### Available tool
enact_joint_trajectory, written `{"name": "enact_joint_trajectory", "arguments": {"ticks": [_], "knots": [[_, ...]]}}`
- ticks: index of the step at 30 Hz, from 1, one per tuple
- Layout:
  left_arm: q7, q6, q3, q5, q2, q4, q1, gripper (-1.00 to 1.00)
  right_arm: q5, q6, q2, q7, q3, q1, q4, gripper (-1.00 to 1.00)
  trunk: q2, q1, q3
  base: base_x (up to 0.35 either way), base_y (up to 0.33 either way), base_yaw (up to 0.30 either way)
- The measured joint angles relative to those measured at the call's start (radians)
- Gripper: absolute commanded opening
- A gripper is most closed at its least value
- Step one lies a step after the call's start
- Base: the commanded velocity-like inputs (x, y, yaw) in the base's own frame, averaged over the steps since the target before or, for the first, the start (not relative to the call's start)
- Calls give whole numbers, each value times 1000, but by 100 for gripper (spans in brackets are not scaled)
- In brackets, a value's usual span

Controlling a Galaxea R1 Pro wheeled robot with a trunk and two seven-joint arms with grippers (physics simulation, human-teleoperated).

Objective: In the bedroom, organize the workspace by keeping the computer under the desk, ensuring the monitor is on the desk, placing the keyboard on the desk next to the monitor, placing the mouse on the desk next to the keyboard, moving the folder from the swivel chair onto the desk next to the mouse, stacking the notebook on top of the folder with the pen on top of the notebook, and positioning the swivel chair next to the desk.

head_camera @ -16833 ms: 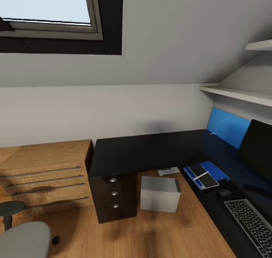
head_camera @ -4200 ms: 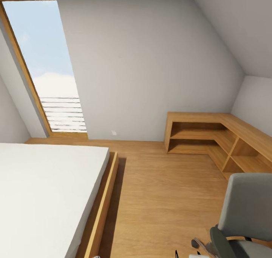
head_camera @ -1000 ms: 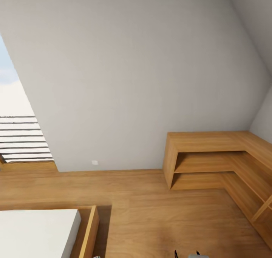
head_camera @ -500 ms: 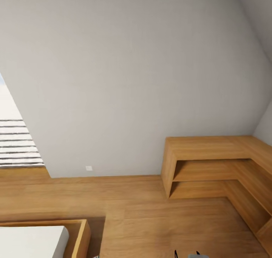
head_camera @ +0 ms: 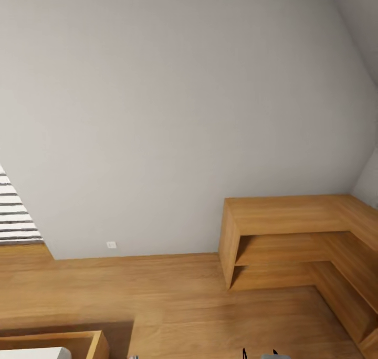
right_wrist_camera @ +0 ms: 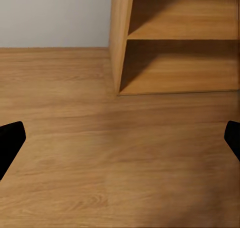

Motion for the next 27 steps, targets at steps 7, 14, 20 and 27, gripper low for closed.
{"name": "enact_joint_trajectory", "arguments": {"ticks": [7,14,20,27], "knots": [[-1,0,1,1,0,1,0,100,0,0,-2,0,0,0,0,100,0,1,8,86,-8,-173],[-3,0,6,3,-2,102,0,100,-3,-26,-13,-1,-2,6,8,100,0,1,16,6,-1,-178],[-5,-42,10,3,-1,228,-1,100,-5,-111,-7,-3,-2,84,48,100,0,0,23,0,0,-154],[-47,-212,8,5,-1,272,17,100,-10,-268,-7,-5,-1,250,55,100,0,0,33,157,120,-113]]}}
